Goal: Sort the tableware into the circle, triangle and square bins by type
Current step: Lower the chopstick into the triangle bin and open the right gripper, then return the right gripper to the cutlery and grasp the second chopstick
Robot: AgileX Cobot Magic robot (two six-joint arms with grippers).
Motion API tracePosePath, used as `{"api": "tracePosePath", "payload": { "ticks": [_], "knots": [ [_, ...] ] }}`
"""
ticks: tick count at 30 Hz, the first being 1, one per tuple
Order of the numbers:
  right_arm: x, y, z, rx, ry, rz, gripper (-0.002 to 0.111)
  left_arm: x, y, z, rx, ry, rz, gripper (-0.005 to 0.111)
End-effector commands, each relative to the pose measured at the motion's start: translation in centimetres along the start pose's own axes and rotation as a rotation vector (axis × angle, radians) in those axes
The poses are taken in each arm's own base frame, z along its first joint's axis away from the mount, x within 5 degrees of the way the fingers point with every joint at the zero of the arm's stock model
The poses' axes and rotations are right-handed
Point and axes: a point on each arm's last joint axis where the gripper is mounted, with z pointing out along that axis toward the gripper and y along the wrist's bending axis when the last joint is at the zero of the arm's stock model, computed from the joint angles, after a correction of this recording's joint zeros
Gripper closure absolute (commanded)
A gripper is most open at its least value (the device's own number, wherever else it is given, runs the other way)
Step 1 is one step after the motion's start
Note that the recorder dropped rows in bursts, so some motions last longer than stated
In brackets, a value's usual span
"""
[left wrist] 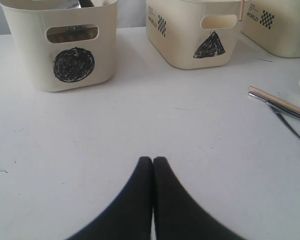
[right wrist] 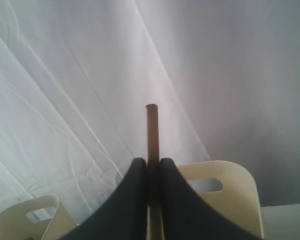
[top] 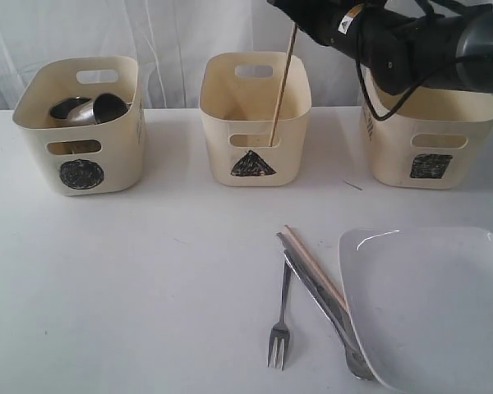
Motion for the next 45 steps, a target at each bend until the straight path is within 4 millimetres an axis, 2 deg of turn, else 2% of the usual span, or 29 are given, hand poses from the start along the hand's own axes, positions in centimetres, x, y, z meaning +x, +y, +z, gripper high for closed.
{"api": "tracePosePath", "payload": {
  "ticks": [1, 9, 12, 15, 16, 19, 20, 21, 23, 26, 28, 30, 31, 33, 35, 37, 40, 45],
  "knots": [
    [-0.8, -1.2, 0.0, 0.025, -0.038, 0.086, 0.108, 0.2, 0.0, 0.0, 0.0, 0.006, -0.004, 0.107],
    [-2.6, -2.2, -0.1, -0.004, -0.154, 0.204, 0.108, 0.2, 0.0, 0.0, 0.0, 0.006, -0.004, 0.107],
    [-2.9, -2.1, 0.8, -0.009, -0.157, 0.18, 0.108, 0.2, 0.0, 0.0, 0.0, 0.006, -0.004, 0.107],
    [-2.4, -2.2, 2.4, 0.001, -0.107, 0.108, 0.107, 0.2, 0.0, 0.0, 0.0, 0.006, -0.004, 0.107],
    [-1.5, -2.1, 3.4, -0.001, -0.073, 0.045, 0.102, 0.2, 0.0, 0.0, 0.0, 0.006, -0.004, 0.107],
    [-0.3, -1.6, 4.1, 0.01, 0.005, -0.033, 0.079, 0.2, 0.0, 0.0, 0.0, 0.006, -0.004, 0.107],
    [0.1, -1.9, 3.9, 0.048, 0.068, -0.07, 0.075, 0.2, 0.0, 0.0, 0.0, 0.006, -0.004, 0.107],
    [0.4, -2.2, 3.6, 0.077, 0.118, -0.107, 0.075, 0.2, 0.0, 0.0, 0.0, 0.006, -0.004, 0.107],
    [0.5, -2.3, 2.3, 0.119, 0.194, -0.207, 0.076, 0.2, 0.0, 0.0, 0.0, 0.006, -0.004, 0.107],
    [0.7, -2.4, -1.9, 0.194, 0.342, -0.314, 0.083, 0.2, 0.0, 0.0, 0.0, 0.006, -0.004, 0.107],
    [2.3, -2.1, -5.2, 0.246, 0.521, -0.42, 0.083, 0.2, 0.0, 0.0, 0.0, 0.006, -0.004, 0.107],
    [3.7, 0.1, -8.8, 0.213, 0.71, -0.565, 0.083, 0.2, 0.0, 0.0, 0.0, 0.006, -0.004, 0.107],
    [5.2, 1.3, -10.7, 0.176, 0.848, -0.638, 0.083, 0.2, 0.0, 0.0, 0.0, 0.006, -0.004, 0.107],
    [7.7, 3.7, -13.1, 0.085, 1.0, -0.739, 0.079, 0.2, 0.0, 0.0, 0.0, 0.006, -0.004, 0.107],
    [9.0, 4.7, -13.8, 0.035, 1.019, -0.779, 0.073, 0.2, 0.0, 0.0, 0.0, 0.006, -0.004, 0.107],
    [9.9, 4.9, -13.7, 0.026, 1.013, -0.762, 0.069, 0.2, 0.0, 0.0, 0.0, 0.006, -0.004, 0.107],
    [10.8, 4.5, -13.2, 0.075, 1.008, -0.701, 0.069, 0.2, 0.0, 0.0, 0.0, 0.006, -0.004, 0.107],
    [12.5, 3.5, -12.3, 0.115, 1.036, -0.737, 0.069, 0.2, 0.0, 0.0, 0.0, 0.006, -0.004, 0.107]
  ]
}}
